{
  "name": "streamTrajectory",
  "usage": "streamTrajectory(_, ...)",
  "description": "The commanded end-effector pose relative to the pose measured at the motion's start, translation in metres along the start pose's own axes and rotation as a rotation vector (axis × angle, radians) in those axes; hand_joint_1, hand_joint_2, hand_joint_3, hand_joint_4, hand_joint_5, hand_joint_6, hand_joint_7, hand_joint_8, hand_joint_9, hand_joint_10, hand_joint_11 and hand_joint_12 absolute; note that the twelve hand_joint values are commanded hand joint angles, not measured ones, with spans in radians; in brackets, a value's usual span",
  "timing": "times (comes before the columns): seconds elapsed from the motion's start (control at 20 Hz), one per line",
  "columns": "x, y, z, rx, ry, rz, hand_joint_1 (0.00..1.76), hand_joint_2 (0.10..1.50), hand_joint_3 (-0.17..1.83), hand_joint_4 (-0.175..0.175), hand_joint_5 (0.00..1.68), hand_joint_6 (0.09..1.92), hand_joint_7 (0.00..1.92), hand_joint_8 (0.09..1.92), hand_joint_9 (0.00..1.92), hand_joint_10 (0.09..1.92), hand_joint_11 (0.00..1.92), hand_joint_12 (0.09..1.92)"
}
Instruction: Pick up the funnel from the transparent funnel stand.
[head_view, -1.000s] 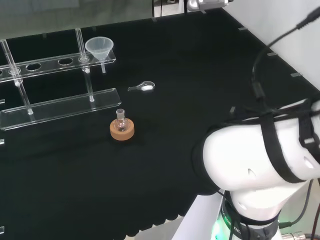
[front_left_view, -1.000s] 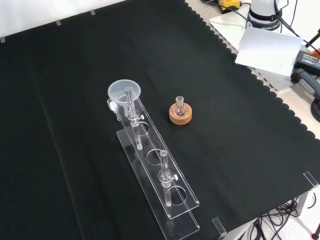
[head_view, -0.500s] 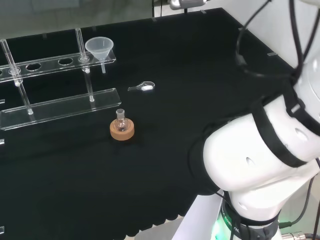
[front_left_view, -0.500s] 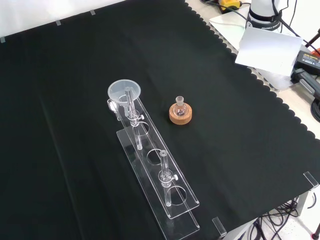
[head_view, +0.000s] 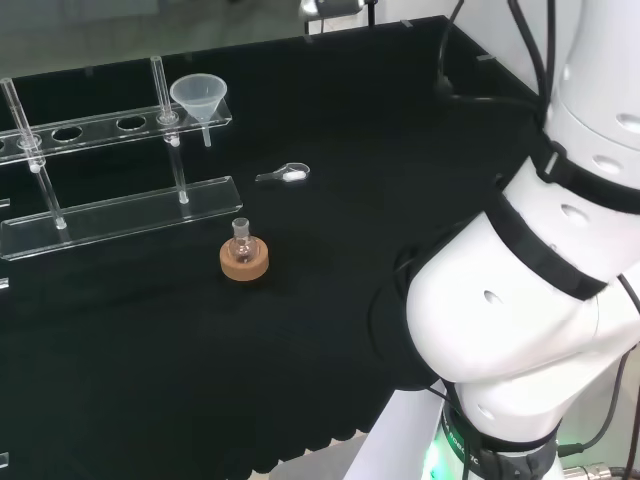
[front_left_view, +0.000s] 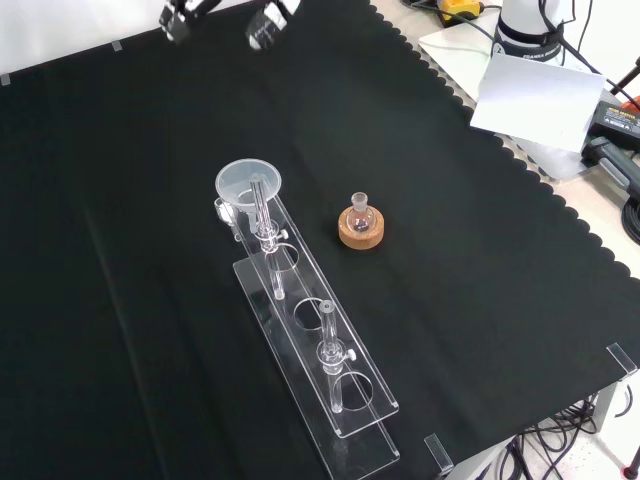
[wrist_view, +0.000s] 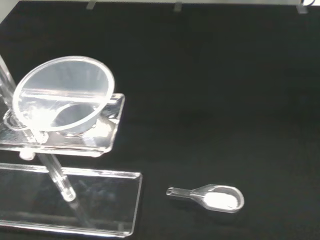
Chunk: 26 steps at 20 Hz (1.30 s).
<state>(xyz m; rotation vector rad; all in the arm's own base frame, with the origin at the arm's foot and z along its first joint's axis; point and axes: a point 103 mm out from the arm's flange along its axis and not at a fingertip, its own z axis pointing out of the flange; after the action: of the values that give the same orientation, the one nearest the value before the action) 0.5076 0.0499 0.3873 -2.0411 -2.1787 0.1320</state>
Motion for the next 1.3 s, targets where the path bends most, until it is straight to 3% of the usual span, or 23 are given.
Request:
streamTrajectory(0.05, 0.041, 0.030, 0.029, 0.045, -0.035, -0.060, 0.29, 0.99, 0.27, 0.010, 0.20, 0.09, 0.09, 0.54, 0.22, 0.70, 0.10, 1.41)
streamTrajectory(0.4, 0.073, 0.044, 0.047, 0.093, -0.111, -0.041, 0.46, 0.86, 0.22, 0.005, 0.21, 0.09, 0.08, 0.58, 0.24, 0.71, 0.16, 1.43)
streamTrajectory(0.8, 0.090, 0.057, 0.066, 0.225, -0.168, -0.021, 0.56, 0.76, 0.21, 0.014, 0.22, 0.09, 0.03, 0.63, 0.23, 0.78, 0.26, 1.49)
streamTrajectory(1.05, 0.091, 0.059, 0.076, 0.276, -0.176, -0.017, 0.63, 0.71, 0.27, 0.030, 0.17, 0.09, 0.00, 0.49, 0.08, 0.89, 0.27, 1.52)
streamTrajectory(1.3, 0.097, 0.060, 0.082, 0.296, -0.194, -0.028, 0.65, 0.67, 0.33, 0.034, 0.16, 0.09, 0.00, 0.44, 0.05, 0.93, 0.27, 1.53)
